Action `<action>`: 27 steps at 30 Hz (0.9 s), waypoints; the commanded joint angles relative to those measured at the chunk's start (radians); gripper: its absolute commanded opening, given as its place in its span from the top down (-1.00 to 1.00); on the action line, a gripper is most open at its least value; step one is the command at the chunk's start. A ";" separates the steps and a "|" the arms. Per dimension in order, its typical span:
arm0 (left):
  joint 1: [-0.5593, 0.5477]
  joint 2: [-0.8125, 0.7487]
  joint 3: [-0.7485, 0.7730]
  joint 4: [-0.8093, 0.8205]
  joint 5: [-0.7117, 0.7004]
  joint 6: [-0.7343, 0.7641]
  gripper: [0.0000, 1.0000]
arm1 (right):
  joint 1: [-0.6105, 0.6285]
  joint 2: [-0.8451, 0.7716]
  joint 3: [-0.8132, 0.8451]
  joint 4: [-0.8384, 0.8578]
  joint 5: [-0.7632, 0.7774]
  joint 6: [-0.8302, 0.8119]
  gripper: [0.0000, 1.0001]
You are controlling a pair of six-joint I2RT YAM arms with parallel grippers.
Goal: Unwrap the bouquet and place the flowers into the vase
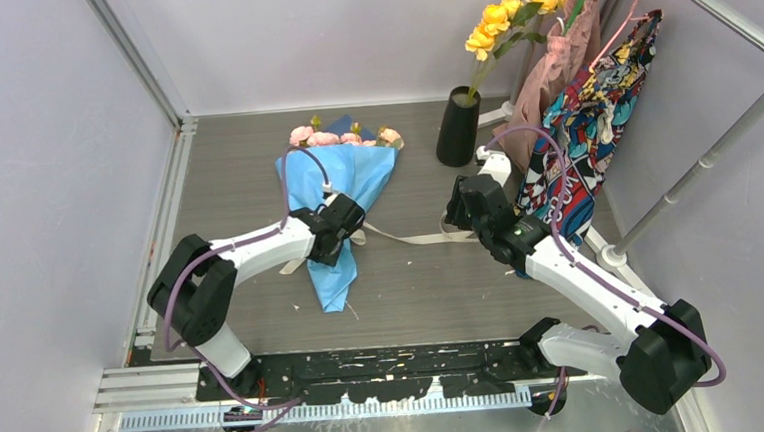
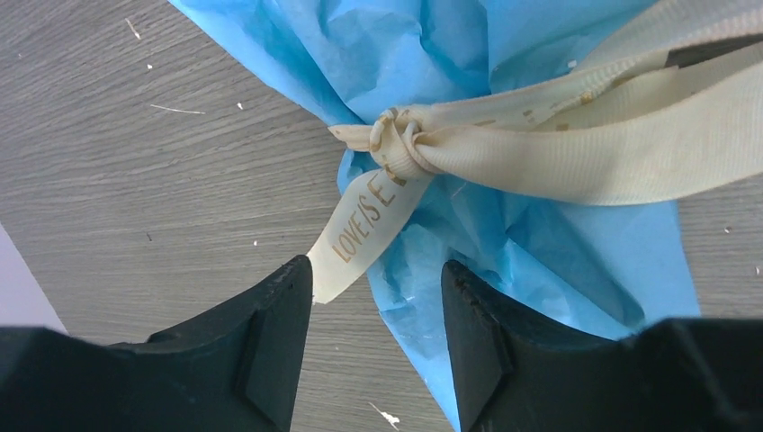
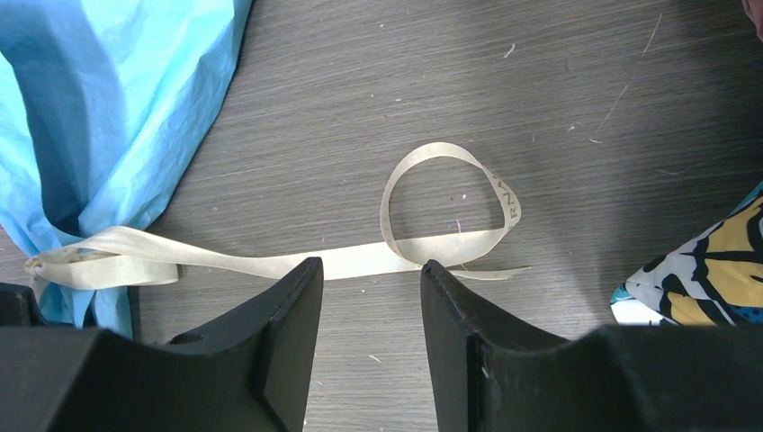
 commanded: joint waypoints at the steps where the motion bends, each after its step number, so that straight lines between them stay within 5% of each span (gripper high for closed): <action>1: 0.020 0.010 0.032 0.056 -0.032 0.014 -0.09 | 0.005 -0.018 -0.005 0.034 0.012 -0.003 0.01; 7: 0.045 0.015 0.027 0.087 -0.023 0.033 0.17 | 0.005 0.004 -0.005 0.041 -0.001 -0.001 0.01; 15: 0.049 0.012 0.040 0.075 -0.021 0.039 0.97 | 0.006 0.020 -0.008 0.046 -0.005 0.006 0.01; 27: 0.031 -0.144 0.072 0.005 -0.065 0.038 1.00 | 0.005 0.063 -0.007 0.076 -0.034 0.015 0.01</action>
